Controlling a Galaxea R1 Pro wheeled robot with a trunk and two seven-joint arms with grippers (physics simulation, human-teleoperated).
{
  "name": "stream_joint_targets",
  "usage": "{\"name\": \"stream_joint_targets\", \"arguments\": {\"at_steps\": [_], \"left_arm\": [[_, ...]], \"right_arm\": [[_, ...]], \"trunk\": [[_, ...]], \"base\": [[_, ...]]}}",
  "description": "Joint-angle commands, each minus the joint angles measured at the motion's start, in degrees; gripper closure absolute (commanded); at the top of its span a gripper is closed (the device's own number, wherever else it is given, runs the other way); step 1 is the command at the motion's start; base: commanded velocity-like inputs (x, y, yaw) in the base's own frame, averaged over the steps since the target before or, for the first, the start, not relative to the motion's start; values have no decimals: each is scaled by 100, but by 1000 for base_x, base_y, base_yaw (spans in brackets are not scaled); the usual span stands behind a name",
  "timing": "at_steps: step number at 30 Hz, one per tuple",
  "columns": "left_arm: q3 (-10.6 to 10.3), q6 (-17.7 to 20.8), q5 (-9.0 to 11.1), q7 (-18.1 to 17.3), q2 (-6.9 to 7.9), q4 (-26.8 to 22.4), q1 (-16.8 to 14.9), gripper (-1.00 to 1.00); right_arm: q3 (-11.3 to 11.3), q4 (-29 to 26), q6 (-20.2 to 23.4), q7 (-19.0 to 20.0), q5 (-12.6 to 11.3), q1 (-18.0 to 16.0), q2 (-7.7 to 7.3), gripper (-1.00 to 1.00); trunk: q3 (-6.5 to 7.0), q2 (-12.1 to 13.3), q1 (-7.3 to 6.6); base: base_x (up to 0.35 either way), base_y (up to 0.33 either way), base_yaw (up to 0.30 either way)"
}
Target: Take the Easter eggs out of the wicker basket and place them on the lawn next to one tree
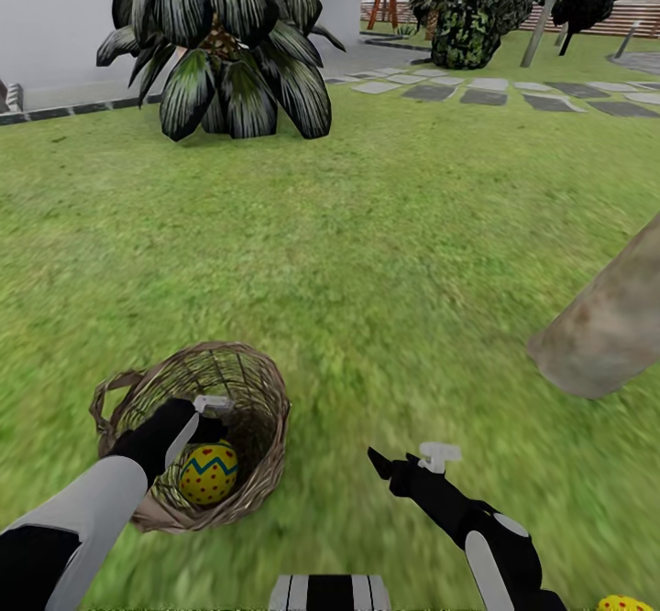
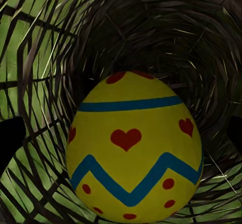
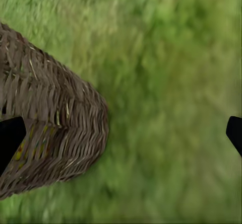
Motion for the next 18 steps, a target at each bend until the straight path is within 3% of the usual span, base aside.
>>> {"name": "stream_joint_targets", "arguments": {"at_steps": [1, 6, 8, 11, 14, 18], "left_arm": [[-42, 25, 47, 10, 8, -10, -2, -100], [-35, 8, 49, 10, 8, -24, -2, -100], [-32, 3, 49, 8, 8, -31, -2, -100], [-27, -1, 49, 4, 8, -40, -2, -100], [-26, -2, 49, 2, 8, -46, -2, -100], [-26, -3, 49, 2, 8, -50, -2, -100]], "right_arm": [[-7, -7, 30, 9, -21, -2, 3, -100], [-11, -102, 3, 27, -55, 2, 3, -100], [-59, -152, -7, 214, -69, 32, -18, -100], [-327, -185, 3, 931, -83, 124, -99, -100], [-868, -200, 35, 1978, -88, 181, -144, -100], [-1194, -206, 178, 2515, -92, 201, -159, -100]], "trunk": [[-27, -3, 1], [-138, -10, 14], [-182, -13, 19], [-249, -17, 27], [-293, -19, 32], [-293, -19, 32]], "base": [[0, 0, 0], [0, 0, 0], [0, 0, 0], [0, 0, 0], [0, 0, 0], [0, 0, 0]]}}
